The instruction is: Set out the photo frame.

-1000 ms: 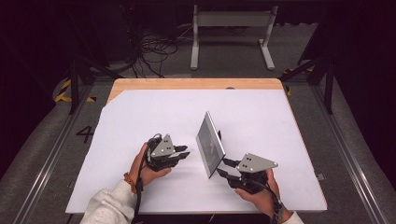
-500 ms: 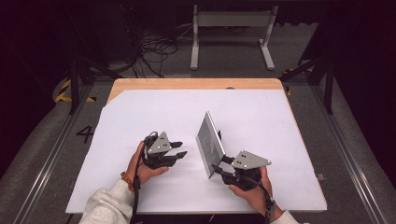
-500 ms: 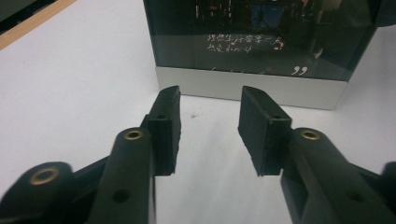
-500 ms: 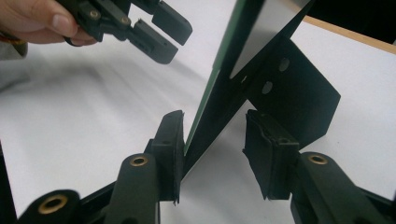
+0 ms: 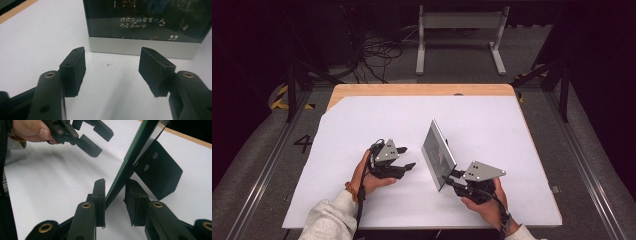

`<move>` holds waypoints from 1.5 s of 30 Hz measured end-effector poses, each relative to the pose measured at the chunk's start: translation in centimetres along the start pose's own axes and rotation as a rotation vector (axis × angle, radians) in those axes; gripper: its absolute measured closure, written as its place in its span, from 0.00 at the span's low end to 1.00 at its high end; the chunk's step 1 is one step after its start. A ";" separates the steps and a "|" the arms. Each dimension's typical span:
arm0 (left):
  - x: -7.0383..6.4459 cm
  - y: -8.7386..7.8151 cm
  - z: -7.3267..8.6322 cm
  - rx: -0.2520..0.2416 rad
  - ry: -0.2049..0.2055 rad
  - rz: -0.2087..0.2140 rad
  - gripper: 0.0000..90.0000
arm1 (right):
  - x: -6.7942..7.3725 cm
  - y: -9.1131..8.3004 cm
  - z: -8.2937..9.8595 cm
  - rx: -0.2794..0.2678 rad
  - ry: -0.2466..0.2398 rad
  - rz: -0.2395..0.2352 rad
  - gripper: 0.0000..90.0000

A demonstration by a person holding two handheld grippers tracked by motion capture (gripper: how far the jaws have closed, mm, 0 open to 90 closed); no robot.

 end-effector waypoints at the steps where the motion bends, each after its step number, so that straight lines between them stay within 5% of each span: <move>1: 0.0 0.2 -0.2 -0.005 -0.010 0.008 0.41 | 0.0 0.0 0.0 -0.001 -0.004 -0.001 0.79; 7: -0.5 1.4 -0.8 0.012 -0.028 0.054 0.35 | -0.1 -0.2 0.2 0.004 -0.005 -0.015 0.80; 21: -1.2 3.2 -1.7 0.032 -0.023 0.088 0.29 | -1.6 -1.8 1.3 0.024 -0.003 -0.041 0.84; 36: -0.8 4.9 -2.4 0.035 -0.066 0.134 0.24 | -1.7 -2.0 1.3 0.023 -0.006 -0.057 0.85; 45: -1.3 6.0 -2.5 0.057 -0.043 0.165 0.21 | -1.8 -2.1 1.4 0.023 0.000 -0.071 0.85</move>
Point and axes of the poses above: each handheld gripper's, and its own axes: y roughly forward along the jaws, z roughly out of its underside, x roughly to its left, the point moved 9 cm from there along y, roughly forward along the jaws, and after that the axes turned 15 degrees about -y, right-handed, at the moved point
